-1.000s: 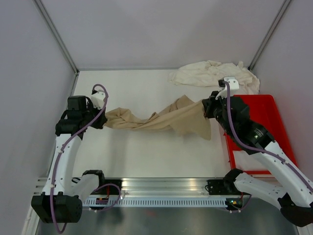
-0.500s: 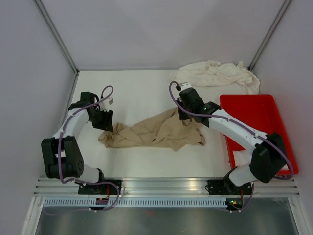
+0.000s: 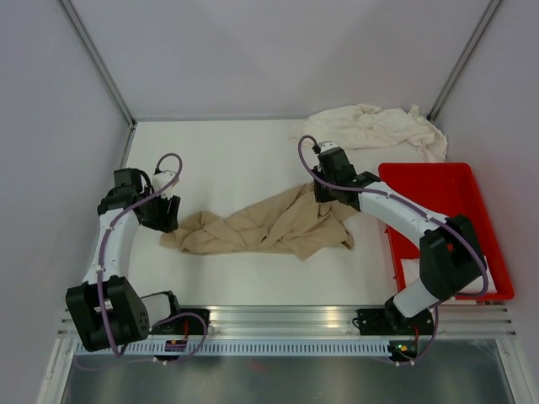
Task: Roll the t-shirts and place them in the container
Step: Flatten the tshirt
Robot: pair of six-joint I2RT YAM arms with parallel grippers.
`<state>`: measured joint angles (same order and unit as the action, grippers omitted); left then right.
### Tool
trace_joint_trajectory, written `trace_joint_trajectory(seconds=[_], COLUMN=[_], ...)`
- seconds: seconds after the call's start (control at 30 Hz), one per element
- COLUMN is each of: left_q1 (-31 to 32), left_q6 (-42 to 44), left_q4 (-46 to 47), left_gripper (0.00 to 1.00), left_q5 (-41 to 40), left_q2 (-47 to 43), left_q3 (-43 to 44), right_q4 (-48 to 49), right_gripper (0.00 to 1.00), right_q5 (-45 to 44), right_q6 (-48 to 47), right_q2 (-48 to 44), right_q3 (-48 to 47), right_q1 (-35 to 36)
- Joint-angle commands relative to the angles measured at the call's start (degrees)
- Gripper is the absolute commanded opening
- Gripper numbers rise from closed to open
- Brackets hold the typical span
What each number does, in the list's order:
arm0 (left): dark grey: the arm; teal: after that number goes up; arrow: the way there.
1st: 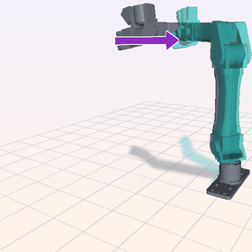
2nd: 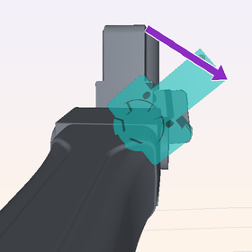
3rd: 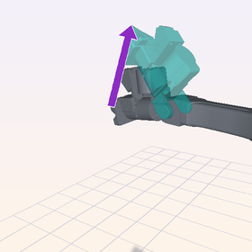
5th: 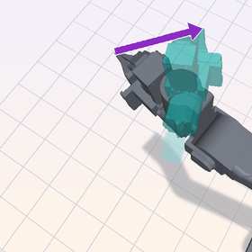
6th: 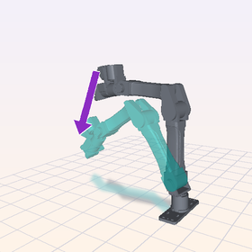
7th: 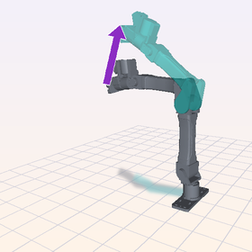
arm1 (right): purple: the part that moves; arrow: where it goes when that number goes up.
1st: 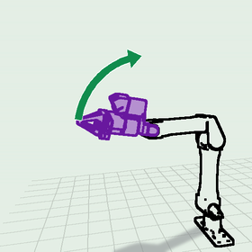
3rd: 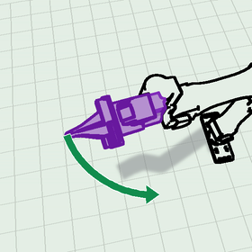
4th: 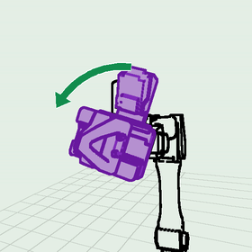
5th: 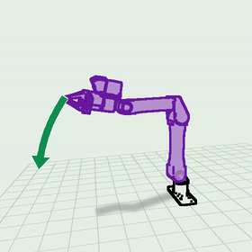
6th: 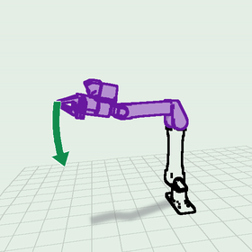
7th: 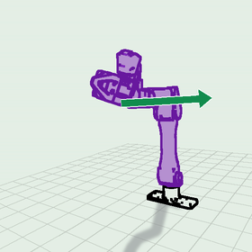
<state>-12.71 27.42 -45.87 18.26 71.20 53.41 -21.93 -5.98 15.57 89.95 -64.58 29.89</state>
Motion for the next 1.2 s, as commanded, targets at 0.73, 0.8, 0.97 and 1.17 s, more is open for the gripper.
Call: trace_joint_trajectory(seconds=[0.73, 0.8, 0.97, 1.17], left_q1=[-3.4, -3.4, -3.5, -4.6], left_q6=[-0.1, -0.3, 0.2, 0.5], left_q4=[6.1, 6.1, 5.6, 5.1], left_gripper=[0.26, 0.03, 0.02, 0.02], left_q5=[-2.0, -0.8, 1.3, 0.5], left_q2=[21.5, 21.3, 15.2, 12.1], left_q3=[0.5, 0.8, 0.2, 1.0], right_q4=[0.2, -2.0, -4.3, -5.0], right_gripper=[0.0, 0.0, 0.0, 0.44], right_q5=[-1.0, -1.5, 4.9, 9.1], right_q6=[-0.3, -1.2, -1.6, -2.5], right_q2=[-11.5, -11.7, -8.7, 5.3], right_q3=[6.3, 4.0, -3.4, -13.4], right_q1=[0.1, 0.1, 0.1, 0.1])
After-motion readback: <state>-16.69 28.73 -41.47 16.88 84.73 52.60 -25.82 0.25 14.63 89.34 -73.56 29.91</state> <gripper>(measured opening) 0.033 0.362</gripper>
